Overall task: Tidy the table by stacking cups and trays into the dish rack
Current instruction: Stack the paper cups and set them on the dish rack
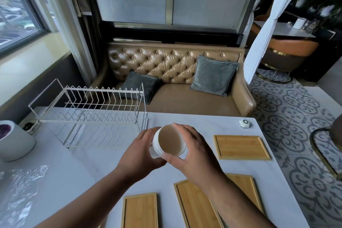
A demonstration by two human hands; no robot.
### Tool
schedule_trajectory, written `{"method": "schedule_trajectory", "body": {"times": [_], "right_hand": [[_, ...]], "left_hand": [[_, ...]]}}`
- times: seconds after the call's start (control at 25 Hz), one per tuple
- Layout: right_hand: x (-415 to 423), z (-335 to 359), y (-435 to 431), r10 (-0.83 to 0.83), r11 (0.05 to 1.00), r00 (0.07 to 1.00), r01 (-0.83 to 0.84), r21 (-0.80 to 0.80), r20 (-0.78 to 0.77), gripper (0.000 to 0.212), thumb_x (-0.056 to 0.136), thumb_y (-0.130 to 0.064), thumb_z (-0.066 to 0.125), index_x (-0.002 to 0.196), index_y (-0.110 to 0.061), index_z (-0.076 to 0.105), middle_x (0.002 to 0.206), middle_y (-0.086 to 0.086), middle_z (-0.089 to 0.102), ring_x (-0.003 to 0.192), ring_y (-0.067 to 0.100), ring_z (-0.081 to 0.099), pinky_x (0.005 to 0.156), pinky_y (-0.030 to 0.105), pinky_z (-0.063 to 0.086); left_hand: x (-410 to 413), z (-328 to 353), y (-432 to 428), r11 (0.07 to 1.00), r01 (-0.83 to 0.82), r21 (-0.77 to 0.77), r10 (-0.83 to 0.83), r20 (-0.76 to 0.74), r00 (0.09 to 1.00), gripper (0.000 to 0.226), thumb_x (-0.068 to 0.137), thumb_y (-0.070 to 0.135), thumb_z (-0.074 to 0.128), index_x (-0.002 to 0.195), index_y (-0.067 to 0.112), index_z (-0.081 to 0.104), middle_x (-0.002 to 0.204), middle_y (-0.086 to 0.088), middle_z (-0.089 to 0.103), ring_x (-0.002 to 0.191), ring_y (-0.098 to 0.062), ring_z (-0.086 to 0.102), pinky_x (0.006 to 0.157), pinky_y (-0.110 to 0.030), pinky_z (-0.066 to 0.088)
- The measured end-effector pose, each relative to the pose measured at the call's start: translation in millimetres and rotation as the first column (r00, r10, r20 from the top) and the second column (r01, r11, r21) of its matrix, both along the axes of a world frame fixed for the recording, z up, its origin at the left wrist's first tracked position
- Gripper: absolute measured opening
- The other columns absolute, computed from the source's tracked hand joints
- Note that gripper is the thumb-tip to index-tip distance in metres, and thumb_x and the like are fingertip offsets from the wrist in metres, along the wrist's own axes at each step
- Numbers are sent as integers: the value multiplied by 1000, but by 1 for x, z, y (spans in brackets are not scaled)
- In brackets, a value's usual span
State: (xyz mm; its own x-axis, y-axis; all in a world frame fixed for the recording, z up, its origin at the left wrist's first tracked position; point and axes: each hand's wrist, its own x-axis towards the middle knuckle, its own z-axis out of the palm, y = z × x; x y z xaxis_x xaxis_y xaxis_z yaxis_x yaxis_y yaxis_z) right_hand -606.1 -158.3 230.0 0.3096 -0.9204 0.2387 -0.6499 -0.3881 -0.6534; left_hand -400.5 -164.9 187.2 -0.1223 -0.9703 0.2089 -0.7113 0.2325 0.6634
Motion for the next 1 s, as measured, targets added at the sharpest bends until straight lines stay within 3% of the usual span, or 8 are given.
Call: {"method": "schedule_trajectory", "body": {"times": [0.2, 0.32, 0.44, 0.52, 0.64, 0.72, 0.88, 1.0], "right_hand": [[15, -8, -10, 83, 994, 996, -85, 73, 33, 88, 78, -70, 65, 152, -48, 23, 147, -31, 32, 131, -3, 41, 96, 11, 38], [40, 0, -25, 127, 986, 990, -132, 100, 61, 95, 72, -73, 65, 152, -54, 15, 145, -27, 31, 120, -6, 43, 88, 8, 35], [80, 17, -49, 132, 989, 990, -135, 62, 40, 96, 69, -67, 69, 150, -55, 19, 140, -22, 37, 119, 5, 52, 89, 21, 47], [111, 31, -69, 116, 993, 993, -117, 24, 29, 95, 67, -60, 74, 148, -54, 25, 136, -20, 41, 118, 8, 55, 93, 29, 50], [142, 55, -103, 58, 998, 996, -57, -9, 72, 95, 62, -62, 72, 147, -53, 30, 134, -17, 44, 118, 4, 52, 95, 28, 46], [166, 64, -131, 12, 1000, 997, -10, -20, 82, 97, 59, -65, 71, 146, -51, 31, 137, -13, 45, 120, 6, 51, 96, 28, 43], [215, 62, -185, -42, 999, 999, 43, -8, 16, 94, 63, -61, 76, 145, -51, 31, 139, -10, 45, 121, 16, 54, 93, 31, 41], [236, 43, -213, -68, 997, 994, 70, 21, -89, 91, 66, -57, 78, 144, -49, 33, 137, -6, 45, 120, 23, 56, 92, 34, 43]], "left_hand": [[9, 1, 6, 999, -45, 13, 46, -14, 999, 89, 64, 54, 82, 142, 52, 38, 129, 43, 48, 120, 21, 43, 87, -12, 45], [27, 11, 1, 997, -77, -14, 76, -62, 995, 86, 64, 55, 85, 138, 54, 42, 132, 42, 52, 123, 12, 49, 87, -16, 48], [60, 28, -18, 991, -126, -40, 124, -40, 991, 83, 64, 54, 84, 135, 56, 41, 126, 56, 43, 120, 13, 49, 82, -6, 41], [94, 38, -36, 989, -120, -90, 121, 5, 993, 83, 66, 59, 80, 139, 45, 44, 126, 51, 45, 118, 10, 48, 86, -4, 37], [144, 40, -62, 977, -134, -165, 155, 125, 980, 90, 72, 77, 69, 147, 33, 46, 142, 17, 55, 131, -7, 47, 101, -22, 39], [180, 29, -79, 969, -200, -145, 228, 219, 949, 90, 77, 83, 59, 149, 30, 46, 148, 4, 55, 137, -18, 46, 110, -36, 41], [222, -12, -114, 955, -294, -46, 290, 371, 882, 89, 84, 85, 46, 152, 28, 46, 155, 2, 51, 145, -25, 40, 120, -47, 32], [234, -40, -130, 952, -305, 31, 267, 403, 875, 87, 85, 85, 37, 151, 30, 46, 156, 4, 50, 147, -23, 37, 122, -51, 28]]}}
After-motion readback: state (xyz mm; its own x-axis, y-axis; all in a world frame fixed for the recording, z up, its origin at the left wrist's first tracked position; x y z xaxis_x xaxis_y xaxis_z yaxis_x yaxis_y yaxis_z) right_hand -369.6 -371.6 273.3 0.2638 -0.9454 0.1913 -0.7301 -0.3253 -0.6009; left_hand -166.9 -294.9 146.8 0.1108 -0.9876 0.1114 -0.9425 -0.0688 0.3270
